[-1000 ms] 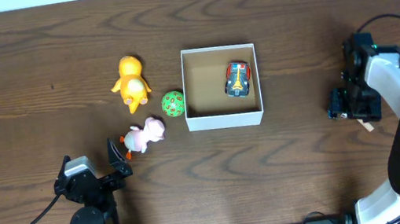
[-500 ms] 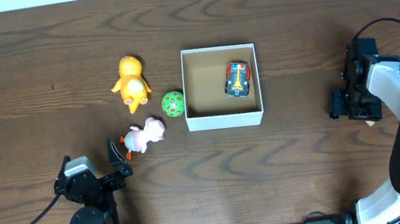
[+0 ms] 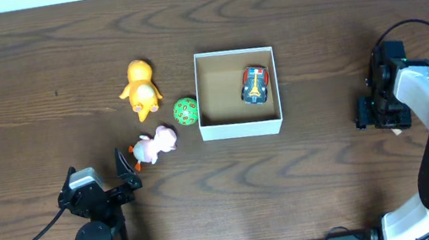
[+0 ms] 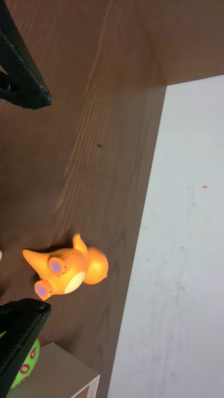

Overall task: Pack container
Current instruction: 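Grasp the pig-face rattle by its wooden handle with the right gripper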

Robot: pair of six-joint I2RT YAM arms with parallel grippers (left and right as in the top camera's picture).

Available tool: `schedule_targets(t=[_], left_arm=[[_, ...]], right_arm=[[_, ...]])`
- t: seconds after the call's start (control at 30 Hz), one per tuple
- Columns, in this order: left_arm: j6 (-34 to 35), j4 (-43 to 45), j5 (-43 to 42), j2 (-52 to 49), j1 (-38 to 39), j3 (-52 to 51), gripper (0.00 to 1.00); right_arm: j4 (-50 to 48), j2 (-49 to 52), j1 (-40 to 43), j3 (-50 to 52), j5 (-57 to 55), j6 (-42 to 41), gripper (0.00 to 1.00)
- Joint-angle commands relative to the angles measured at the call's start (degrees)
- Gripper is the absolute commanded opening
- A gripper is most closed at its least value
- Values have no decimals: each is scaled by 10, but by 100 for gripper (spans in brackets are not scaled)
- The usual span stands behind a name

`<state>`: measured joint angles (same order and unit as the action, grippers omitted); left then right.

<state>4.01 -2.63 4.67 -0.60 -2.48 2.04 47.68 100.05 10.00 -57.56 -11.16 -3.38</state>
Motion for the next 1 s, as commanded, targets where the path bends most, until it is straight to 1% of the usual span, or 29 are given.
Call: schedule_targets(t=[0.0,0.23,0.4,0.63,0.8,0.9,0.97], left_arm=[[-8,-11,2,3,1,-18,98],[-8,-11,2,3,1,-18,98],[-8,-11,2,3,1,-18,98],[-8,-11,2,3,1,-18,98],[-8,-11,2,3,1,-18,98],[-8,-11,2,3,1,-18,98],[-8,-11,2,3,1,-18,98]], right_arm=[[-8,-15,3,1,-30,26,69],[-39,-15,3,3,-30,72,72],[-60,-15,7,9,-30,89,71],[-122,-15,38,61,9,103,70],[-144,-15,41,83,19,116,64],[-142,-15,41,83,38,116,51],[-142,-15,41,83,66,116,47]])
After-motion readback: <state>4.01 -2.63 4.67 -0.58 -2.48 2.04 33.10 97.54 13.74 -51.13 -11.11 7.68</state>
